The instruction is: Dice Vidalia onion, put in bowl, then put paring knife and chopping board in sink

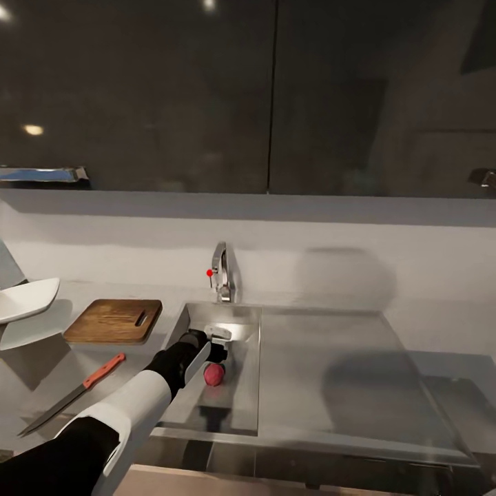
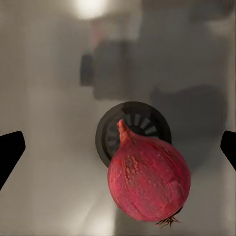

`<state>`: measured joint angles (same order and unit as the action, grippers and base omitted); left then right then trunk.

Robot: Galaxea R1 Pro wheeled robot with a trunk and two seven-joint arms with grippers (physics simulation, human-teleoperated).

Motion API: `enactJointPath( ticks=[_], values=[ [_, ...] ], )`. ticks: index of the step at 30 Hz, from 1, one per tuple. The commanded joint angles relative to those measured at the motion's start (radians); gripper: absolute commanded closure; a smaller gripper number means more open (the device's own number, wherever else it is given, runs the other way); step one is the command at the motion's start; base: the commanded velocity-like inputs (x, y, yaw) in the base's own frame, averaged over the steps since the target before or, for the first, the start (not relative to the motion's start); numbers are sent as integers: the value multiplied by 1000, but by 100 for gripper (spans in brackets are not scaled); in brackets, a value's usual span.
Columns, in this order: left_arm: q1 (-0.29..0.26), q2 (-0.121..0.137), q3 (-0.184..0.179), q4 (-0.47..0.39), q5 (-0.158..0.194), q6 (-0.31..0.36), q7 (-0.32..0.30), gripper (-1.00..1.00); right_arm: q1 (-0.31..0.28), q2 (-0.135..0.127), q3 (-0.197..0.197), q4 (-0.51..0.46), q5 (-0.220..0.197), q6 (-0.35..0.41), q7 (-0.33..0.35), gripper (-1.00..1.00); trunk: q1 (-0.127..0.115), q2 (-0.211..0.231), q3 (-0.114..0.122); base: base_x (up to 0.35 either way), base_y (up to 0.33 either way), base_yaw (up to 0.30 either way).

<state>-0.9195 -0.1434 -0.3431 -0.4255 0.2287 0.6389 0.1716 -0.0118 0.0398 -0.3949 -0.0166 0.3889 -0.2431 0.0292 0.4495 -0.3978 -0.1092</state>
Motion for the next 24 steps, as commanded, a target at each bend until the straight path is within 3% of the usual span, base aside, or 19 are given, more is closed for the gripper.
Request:
enactJointPath(
  ticks=[1, 24],
  values=[
    [-1, 1, -7, 1, 11, 4, 8, -100, 0, 0, -9, 0, 5, -2, 3, -100, 1, -2, -3, 0, 0, 0],
    [-1, -8, -8, 14, 11, 4, 5, -100, 0, -1, -9, 0, 5, -2, 3, -100, 1, -2, -28, 0, 0, 0]
  ],
)
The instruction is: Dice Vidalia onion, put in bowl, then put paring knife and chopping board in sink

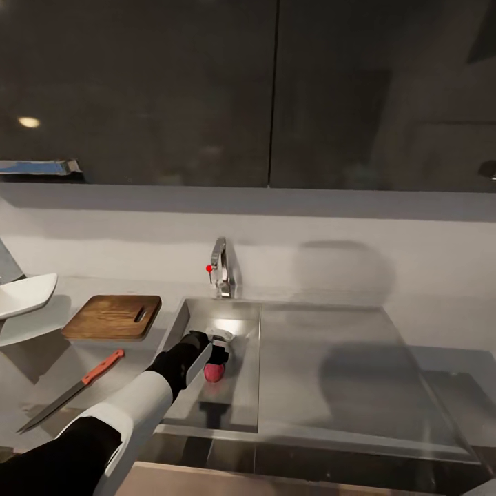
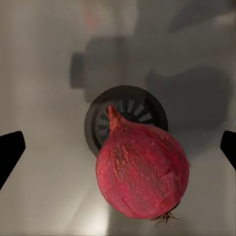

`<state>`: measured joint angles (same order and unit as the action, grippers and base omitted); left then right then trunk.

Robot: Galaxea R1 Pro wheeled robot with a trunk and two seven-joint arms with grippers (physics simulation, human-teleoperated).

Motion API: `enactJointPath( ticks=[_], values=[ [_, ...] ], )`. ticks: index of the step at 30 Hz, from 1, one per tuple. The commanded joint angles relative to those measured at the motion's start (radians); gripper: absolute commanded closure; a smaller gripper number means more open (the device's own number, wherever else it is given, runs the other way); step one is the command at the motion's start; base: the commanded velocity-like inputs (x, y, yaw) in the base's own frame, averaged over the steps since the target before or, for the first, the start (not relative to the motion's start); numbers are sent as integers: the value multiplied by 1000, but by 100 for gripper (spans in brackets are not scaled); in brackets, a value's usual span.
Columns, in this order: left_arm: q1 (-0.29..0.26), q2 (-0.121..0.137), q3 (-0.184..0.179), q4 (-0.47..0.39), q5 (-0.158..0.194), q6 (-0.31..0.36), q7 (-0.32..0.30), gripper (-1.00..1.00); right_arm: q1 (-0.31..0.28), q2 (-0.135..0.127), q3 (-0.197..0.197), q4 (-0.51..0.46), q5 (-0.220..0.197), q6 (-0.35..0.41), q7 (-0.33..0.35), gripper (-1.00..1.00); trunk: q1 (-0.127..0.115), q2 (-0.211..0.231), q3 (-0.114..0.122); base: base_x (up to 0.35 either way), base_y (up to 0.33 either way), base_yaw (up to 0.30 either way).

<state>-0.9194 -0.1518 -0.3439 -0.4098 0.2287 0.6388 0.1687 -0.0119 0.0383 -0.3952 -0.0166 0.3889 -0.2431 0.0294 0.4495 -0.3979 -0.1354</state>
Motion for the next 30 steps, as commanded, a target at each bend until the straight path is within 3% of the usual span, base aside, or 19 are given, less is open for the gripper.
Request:
enactJointPath(
  ticks=[1, 30],
  values=[
    [-1, 0, -7, -1, 11, 4, 8, -100, 0, 0, -9, -1, 5, -2, 3, -100, 1, -2, -3, 0, 0, 0],
    [-1, 0, -7, 20, 11, 2, 5, -100, 0, 2, -8, -1, 5, -2, 3, -100, 1, -2, -44, 0, 0, 0]
  ],
)
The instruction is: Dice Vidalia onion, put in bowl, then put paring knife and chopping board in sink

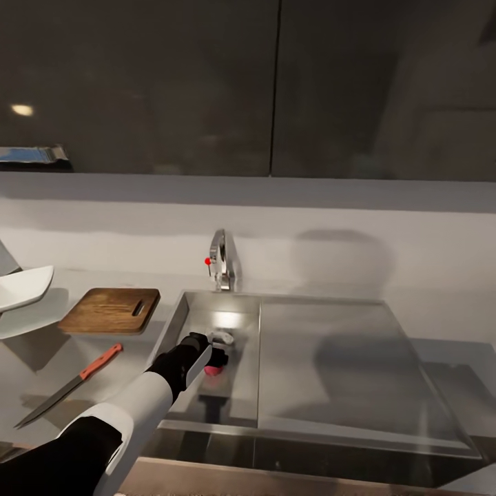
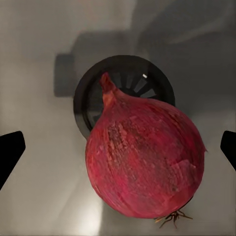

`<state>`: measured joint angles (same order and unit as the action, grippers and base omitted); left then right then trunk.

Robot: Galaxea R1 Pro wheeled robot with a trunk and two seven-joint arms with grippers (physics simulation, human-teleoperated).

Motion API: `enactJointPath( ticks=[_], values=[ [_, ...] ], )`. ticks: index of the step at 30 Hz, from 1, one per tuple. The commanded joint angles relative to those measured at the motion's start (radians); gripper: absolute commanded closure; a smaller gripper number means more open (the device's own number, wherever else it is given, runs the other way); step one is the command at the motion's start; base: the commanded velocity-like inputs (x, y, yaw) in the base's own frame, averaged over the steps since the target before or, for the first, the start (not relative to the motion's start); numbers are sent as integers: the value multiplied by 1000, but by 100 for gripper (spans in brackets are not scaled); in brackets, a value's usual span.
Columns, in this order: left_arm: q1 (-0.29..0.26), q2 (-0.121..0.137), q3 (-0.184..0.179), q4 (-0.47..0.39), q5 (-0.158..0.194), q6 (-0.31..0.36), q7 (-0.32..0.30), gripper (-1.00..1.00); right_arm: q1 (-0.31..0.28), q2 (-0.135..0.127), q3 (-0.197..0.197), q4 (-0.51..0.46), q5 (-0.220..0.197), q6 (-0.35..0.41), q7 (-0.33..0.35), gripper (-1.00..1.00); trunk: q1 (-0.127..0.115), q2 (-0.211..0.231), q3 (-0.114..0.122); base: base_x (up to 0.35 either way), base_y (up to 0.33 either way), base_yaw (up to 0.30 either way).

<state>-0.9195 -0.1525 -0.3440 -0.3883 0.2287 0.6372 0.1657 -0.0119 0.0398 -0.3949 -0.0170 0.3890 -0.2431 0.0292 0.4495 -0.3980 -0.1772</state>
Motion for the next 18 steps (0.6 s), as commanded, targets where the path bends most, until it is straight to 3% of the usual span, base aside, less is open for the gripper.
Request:
enactJointPath(
  ticks=[1, 18],
  values=[
    [-1, 1, -7, -1, 11, 4, 8, -100, 0, 0, -9, 0, 5, -2, 3, -100, 1, -2, -4, 0, -37, 0],
    [-1, 1, -7, 5, 11, 4, 8, -100, 0, 0, -9, -1, 5, -2, 3, -100, 1, -2, -30, 0, -104, 0]
  ],
)
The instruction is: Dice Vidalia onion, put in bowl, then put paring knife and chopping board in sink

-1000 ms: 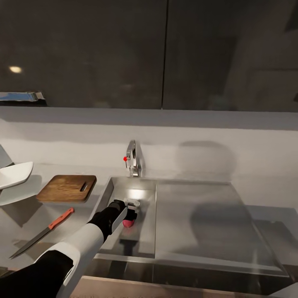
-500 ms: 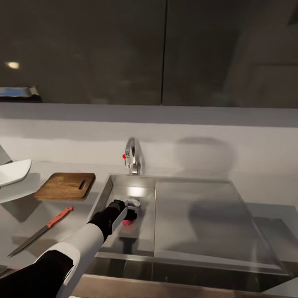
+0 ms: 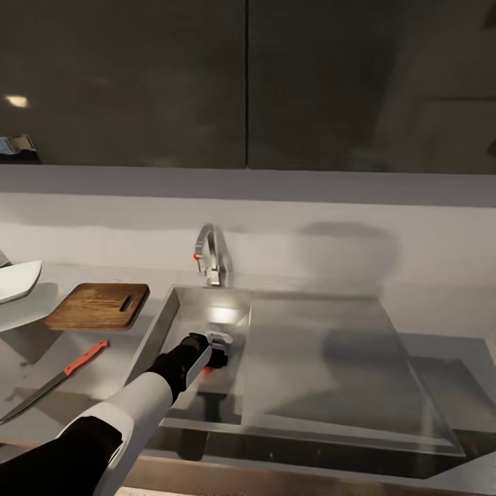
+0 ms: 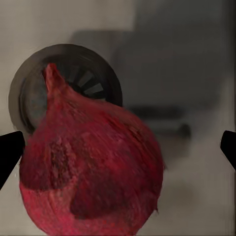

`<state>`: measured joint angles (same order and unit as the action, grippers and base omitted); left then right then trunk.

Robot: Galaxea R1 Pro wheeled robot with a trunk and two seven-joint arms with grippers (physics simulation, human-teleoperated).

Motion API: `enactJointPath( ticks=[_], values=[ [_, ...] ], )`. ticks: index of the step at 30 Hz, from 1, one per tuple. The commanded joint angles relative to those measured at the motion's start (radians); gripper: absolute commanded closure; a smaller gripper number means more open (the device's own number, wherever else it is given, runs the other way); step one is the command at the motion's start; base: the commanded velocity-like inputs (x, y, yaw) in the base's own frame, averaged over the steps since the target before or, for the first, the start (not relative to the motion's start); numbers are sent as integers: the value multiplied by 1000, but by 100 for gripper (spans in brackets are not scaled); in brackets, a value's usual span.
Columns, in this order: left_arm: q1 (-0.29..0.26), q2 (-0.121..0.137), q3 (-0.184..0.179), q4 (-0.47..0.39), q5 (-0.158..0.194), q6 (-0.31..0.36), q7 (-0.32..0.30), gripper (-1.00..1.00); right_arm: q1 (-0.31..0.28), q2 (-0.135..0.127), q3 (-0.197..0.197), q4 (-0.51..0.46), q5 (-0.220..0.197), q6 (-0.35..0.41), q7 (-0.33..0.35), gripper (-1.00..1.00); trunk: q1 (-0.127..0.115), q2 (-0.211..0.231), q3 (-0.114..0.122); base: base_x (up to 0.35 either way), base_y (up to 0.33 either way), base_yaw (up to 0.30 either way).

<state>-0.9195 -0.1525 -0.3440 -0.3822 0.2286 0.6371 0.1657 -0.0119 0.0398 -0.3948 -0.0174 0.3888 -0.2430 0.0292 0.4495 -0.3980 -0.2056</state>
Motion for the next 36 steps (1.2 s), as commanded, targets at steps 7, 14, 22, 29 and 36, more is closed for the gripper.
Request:
enactJointPath(
  ticks=[7, 14, 22, 29, 36],
  values=[
    [-1, 2, -7, -1, 11, 4, 8, -100, 0, 0, -9, 0, 5, -2, 3, -100, 0, -2, -12, 0, -10, 0],
    [-1, 3, -6, 0, 11, 4, 8, -100, 0, 0, -9, 1, 5, -2, 3, -100, 0, -2, -15, 0, 0, 0],
    [-1, 4, -6, -1, 11, 3, 8, 100, 0, 1, -9, 0, 5, -2, 2, -100, 0, -2, -15, 0, 0, 0],
    [-1, 4, -6, -1, 11, 3, 8, 100, 0, 2, -9, 0, 5, -2, 2, -100, 0, -2, -15, 0, 0, 0],
    [-1, 4, -5, -8, 11, 4, 9, 100, 0, 2, -9, 0, 5, -2, 2, -100, 0, -2, -15, 0, 0, 0]
  ],
)
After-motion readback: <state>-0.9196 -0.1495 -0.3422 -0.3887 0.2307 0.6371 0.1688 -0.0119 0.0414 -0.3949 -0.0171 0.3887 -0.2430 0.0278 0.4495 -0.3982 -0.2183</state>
